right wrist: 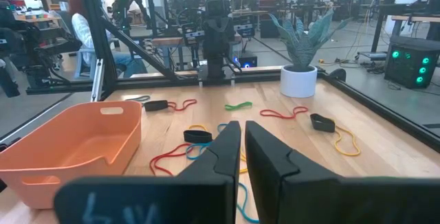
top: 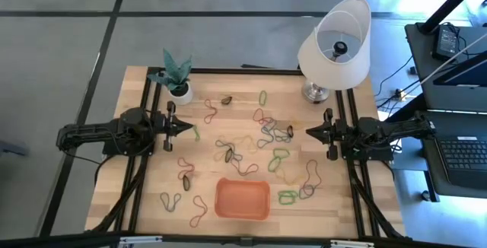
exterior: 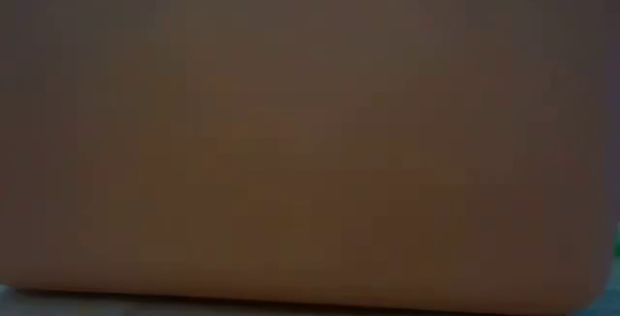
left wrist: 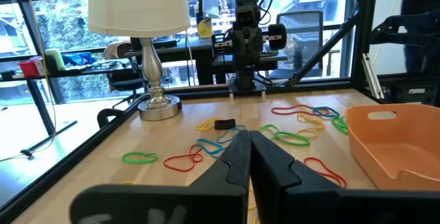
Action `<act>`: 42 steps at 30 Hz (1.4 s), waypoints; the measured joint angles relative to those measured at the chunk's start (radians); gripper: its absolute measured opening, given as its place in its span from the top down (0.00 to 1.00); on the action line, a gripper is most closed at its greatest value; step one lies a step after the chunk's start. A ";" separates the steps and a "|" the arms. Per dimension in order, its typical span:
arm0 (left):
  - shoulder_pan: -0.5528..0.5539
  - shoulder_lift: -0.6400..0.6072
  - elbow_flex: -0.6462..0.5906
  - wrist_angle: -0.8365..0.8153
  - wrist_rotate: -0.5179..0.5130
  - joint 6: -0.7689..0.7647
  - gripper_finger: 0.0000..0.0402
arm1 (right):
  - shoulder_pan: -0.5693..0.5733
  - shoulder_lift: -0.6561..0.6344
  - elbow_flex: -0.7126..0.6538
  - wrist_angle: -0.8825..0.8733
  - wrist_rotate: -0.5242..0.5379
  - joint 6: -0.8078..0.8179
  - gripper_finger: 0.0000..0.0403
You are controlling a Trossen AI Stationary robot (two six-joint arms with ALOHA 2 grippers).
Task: Pick and place rubber bands into bin
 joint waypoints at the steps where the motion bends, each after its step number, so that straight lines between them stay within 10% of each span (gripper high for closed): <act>1: 0.000 0.000 0.000 0.000 0.000 0.000 1.00 | 0.000 0.000 0.000 0.000 0.000 -0.001 0.93; 26: 0.000 0.000 0.000 0.000 0.000 0.000 1.00 | 0.000 0.041 0.017 0.141 -0.106 0.131 0.99; 42: 0.000 0.000 0.000 0.000 0.000 0.000 1.00 | 0.001 0.623 0.586 -0.138 0.219 0.134 1.00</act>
